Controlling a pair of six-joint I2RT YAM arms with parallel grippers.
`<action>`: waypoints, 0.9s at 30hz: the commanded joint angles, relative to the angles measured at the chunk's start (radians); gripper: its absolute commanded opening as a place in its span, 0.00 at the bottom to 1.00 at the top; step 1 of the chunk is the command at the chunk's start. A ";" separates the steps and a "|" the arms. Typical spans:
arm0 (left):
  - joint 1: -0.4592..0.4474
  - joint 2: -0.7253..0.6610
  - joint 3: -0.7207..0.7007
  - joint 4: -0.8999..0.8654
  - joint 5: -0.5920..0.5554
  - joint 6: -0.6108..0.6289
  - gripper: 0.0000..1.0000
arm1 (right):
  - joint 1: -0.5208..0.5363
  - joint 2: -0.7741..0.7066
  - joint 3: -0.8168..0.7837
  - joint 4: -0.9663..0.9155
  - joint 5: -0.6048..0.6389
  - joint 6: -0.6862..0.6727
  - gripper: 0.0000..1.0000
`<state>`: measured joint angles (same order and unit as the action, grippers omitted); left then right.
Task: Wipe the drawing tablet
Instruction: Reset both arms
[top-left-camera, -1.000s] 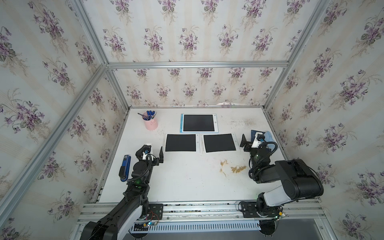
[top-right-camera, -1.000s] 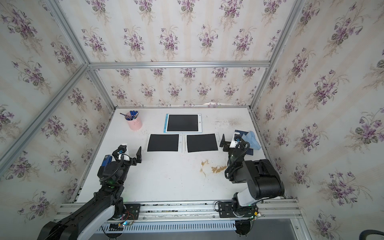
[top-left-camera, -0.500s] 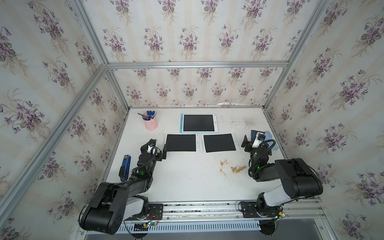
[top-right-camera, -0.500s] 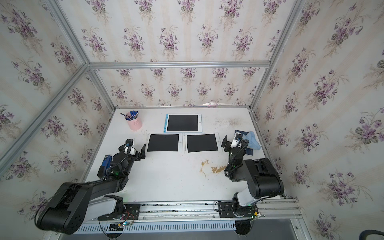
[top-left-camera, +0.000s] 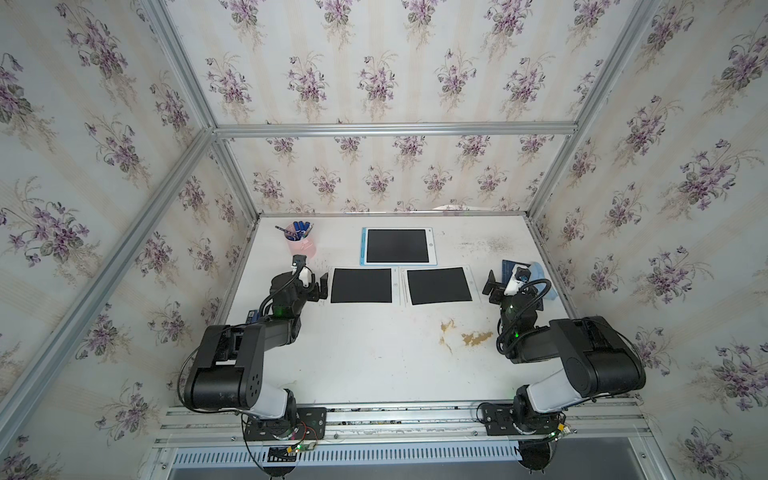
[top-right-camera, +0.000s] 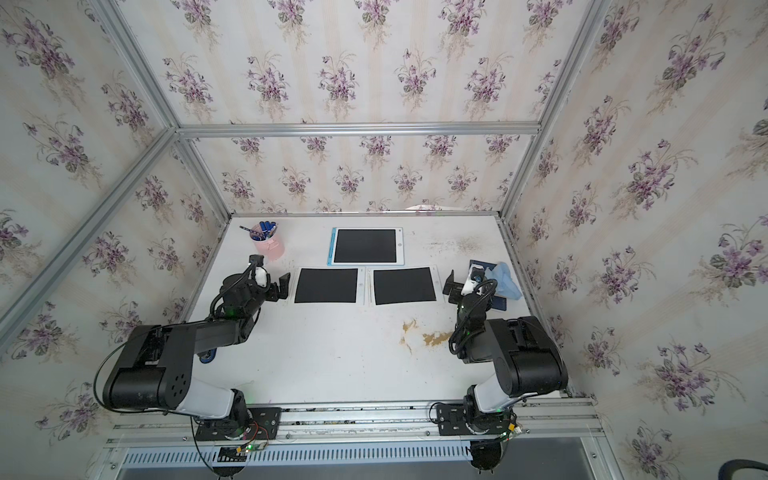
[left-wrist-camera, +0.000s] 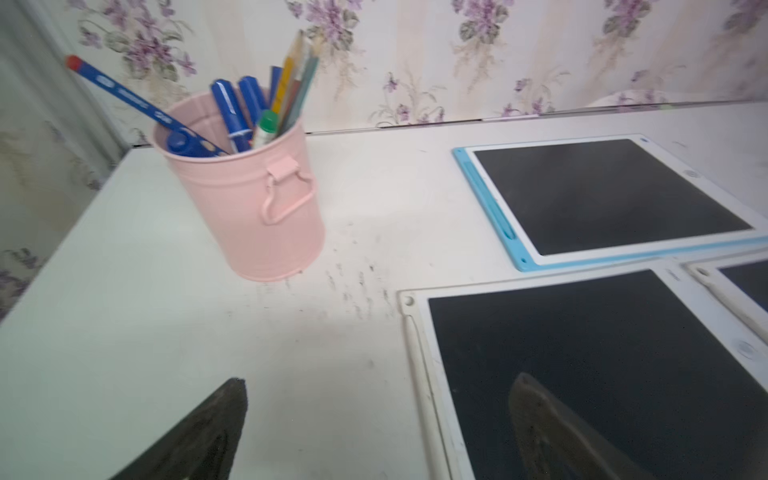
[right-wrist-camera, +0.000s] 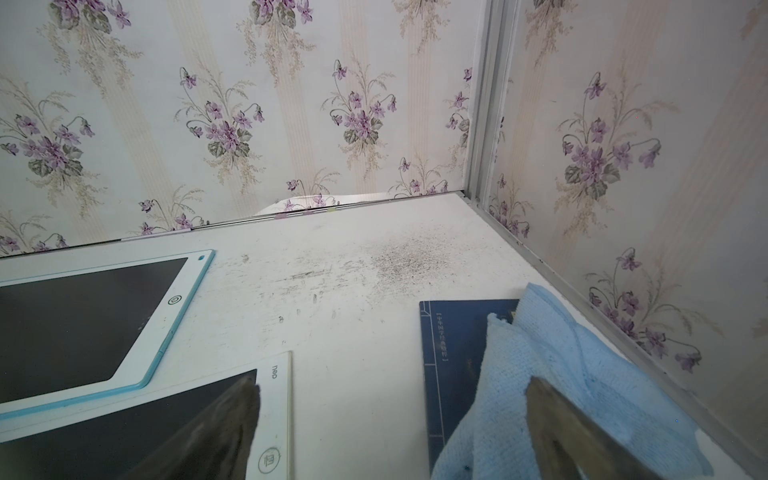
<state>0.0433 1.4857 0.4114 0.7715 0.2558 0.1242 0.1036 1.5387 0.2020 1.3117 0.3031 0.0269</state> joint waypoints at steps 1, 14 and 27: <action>0.002 -0.016 -0.014 -0.015 0.142 0.034 1.00 | -0.025 -0.009 0.000 0.011 -0.005 0.036 1.00; 0.008 0.013 0.049 -0.093 -0.066 -0.063 1.00 | -0.017 0.007 0.009 -0.004 -0.073 -0.015 1.00; -0.005 0.010 0.030 -0.057 -0.001 -0.023 1.00 | -0.029 -0.007 0.011 -0.032 -0.069 0.009 1.00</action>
<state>0.0395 1.4975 0.4400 0.7010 0.2531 0.0895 0.0738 1.5368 0.2104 1.2675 0.2203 0.0277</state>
